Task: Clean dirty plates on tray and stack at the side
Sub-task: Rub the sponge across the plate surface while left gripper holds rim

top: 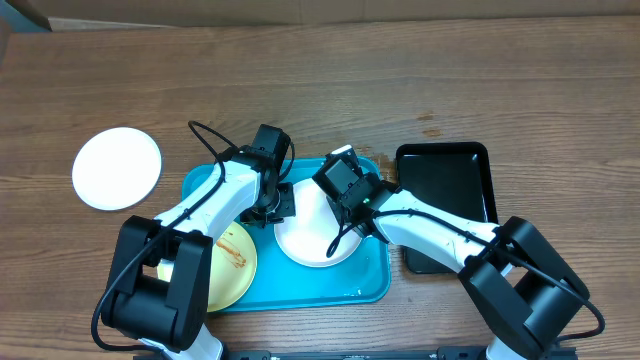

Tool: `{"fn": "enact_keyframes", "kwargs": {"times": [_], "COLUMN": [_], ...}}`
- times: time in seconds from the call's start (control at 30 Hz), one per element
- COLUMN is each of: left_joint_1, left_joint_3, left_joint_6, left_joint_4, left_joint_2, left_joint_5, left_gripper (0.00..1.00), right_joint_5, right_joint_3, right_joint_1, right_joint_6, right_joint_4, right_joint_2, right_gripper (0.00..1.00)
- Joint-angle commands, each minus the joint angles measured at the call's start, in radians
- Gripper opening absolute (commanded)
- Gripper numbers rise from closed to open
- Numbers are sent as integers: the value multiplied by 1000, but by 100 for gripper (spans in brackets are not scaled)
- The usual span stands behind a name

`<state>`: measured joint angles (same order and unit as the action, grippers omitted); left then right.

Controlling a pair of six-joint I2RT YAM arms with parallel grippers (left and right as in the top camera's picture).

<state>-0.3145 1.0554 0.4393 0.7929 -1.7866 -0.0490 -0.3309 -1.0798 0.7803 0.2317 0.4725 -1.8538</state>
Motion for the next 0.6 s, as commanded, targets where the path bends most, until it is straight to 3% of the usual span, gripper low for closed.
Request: {"fn": "enact_keyframes", "kwargs": {"times": [0.0,0.57], "left_joint_1": [2,2], "left_joint_3": [-10,-10], "left_joint_6": [63,82], "left_joint_4": [-14,-17], "left_joint_2": [-11,-11], "left_joint_5": [55,36], "left_gripper": [4,4], "right_joint_5": [109,402], "right_joint_3": [45,18], "right_joint_1": [41,48], "right_joint_6": [0,10], "right_joint_4": [75,146], "right_joint_2": [-37,39], "right_gripper": [4,4]}}
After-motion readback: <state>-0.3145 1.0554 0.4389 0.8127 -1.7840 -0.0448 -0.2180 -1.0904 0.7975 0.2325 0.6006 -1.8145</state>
